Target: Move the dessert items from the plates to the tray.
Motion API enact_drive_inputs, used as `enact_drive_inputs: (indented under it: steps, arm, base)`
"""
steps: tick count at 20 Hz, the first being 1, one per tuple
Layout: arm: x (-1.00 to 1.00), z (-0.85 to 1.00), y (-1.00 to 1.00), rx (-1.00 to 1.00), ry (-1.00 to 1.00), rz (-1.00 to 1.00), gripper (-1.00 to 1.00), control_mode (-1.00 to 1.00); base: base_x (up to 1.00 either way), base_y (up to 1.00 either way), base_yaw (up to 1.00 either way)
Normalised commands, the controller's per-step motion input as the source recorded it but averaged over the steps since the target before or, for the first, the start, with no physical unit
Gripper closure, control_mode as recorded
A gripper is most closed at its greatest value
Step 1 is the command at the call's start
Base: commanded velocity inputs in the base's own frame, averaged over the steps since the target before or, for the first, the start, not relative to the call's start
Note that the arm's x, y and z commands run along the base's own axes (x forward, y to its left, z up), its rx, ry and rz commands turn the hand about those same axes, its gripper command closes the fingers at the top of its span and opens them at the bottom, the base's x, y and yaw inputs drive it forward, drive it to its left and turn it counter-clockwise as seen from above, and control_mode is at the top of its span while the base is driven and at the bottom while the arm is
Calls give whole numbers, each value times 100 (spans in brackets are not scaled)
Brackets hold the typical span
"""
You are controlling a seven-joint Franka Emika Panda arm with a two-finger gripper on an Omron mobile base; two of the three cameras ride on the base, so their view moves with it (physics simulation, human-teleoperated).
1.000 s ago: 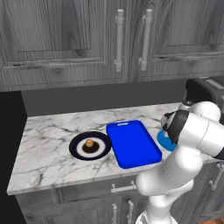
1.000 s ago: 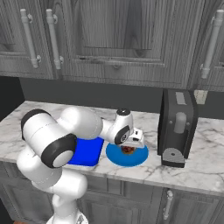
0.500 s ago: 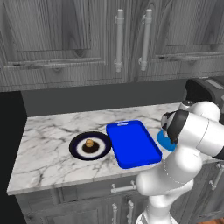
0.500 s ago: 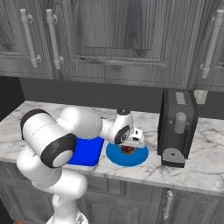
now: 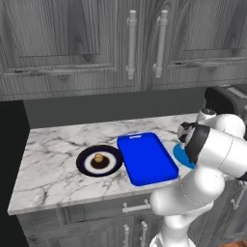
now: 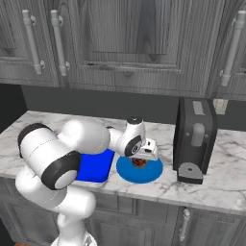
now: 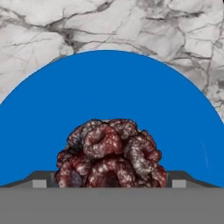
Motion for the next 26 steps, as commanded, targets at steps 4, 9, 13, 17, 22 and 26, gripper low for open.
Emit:
enact_drive_inputs:
  steps: [4,9,13,17,22,26]
  arm:
    - [-34,57,29,0,-5,0,100,-100]
    - [-10,30,49,1,-6,0,100,-100]
    - [0,18,76,3,-9,3,100,-100]
    - [0,22,79,4,-10,4,100,-100]
    - [0,12,77,1,-4,2,100,-100]
    - [0,9,80,0,0,1,100,-100]
  base:
    - [0,0,0]
    - [0,0,0]
    - [0,0,0]
    - [0,0,0]
    - [0,0,0]
    - [0,0,0]
